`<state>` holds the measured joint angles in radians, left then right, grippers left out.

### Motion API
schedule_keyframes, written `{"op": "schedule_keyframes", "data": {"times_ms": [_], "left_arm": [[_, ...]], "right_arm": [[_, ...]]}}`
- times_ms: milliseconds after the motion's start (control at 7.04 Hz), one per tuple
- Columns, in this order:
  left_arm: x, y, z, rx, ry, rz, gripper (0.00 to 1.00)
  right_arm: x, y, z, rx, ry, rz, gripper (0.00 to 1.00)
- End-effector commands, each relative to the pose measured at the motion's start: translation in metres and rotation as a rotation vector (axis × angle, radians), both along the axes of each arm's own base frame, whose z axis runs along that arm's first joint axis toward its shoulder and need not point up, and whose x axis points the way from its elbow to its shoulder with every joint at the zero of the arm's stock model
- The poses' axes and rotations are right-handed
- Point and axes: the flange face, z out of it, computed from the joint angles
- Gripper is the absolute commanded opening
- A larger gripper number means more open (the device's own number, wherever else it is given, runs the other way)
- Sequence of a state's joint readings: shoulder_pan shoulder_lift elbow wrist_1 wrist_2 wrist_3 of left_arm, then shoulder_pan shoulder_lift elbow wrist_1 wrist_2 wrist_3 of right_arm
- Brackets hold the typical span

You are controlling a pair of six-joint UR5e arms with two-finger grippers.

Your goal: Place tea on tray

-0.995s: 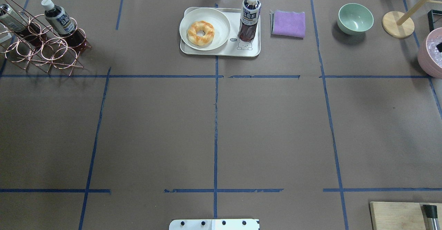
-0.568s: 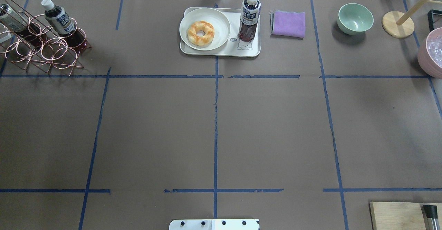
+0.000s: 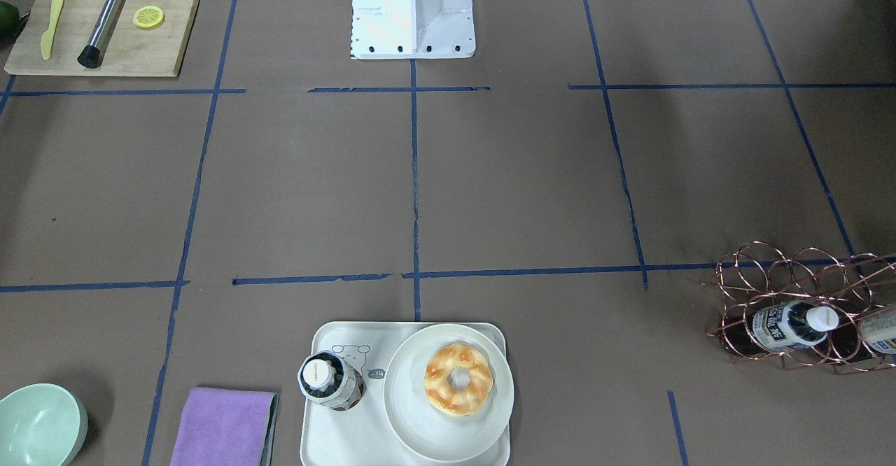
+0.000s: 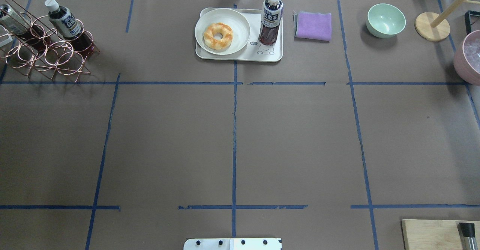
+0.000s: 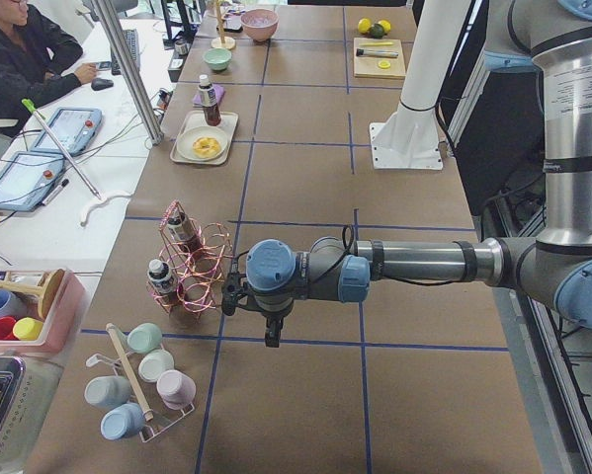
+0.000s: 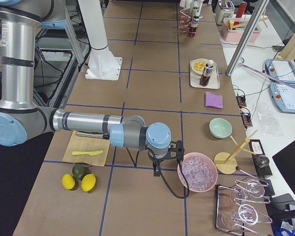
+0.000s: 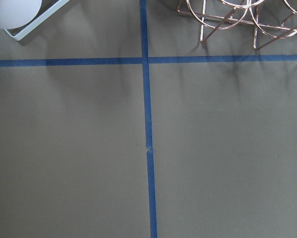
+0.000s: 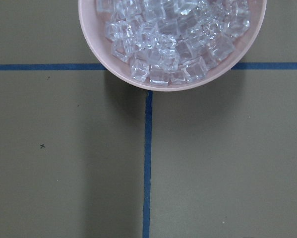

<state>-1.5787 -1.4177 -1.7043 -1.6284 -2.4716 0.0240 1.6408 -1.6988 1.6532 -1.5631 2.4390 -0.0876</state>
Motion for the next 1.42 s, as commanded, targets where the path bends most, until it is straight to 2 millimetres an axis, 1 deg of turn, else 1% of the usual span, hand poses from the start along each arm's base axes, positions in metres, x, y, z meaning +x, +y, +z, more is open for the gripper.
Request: {"op": "schedule_keyframes", "data": {"times_ms": [0,284,568,853,1279], "left_arm": [[-0.0006,0.0036,0.0053,-0.013,-0.002,-0.002,1.00],[-0.0007,0.0023,0.0055,-0.013,-0.002,-0.002,1.00],[-0.0004,0.0010,0.0023,-0.004,-0.008,0.000,1.00],[-0.0052,-0.0002,0.0054,0.004,-0.081,-0.001,1.00],[-0.0060,-0.0008,0.0057,0.004,-0.083,-0.002,1.00]], "right_arm": [[0.0012,0.0062,0.0084,-0.007,-0.010,0.007,1.00],[0.0013,0.0047,0.0041,0.002,-0.009,0.007,1.00],[0.0014,0.0046,0.0040,0.003,-0.007,0.007,1.00],[0.0014,0.0048,0.0047,0.002,-0.008,0.007,1.00],[0.0015,0.0049,0.0056,0.000,-0.006,0.007,1.00]]}}
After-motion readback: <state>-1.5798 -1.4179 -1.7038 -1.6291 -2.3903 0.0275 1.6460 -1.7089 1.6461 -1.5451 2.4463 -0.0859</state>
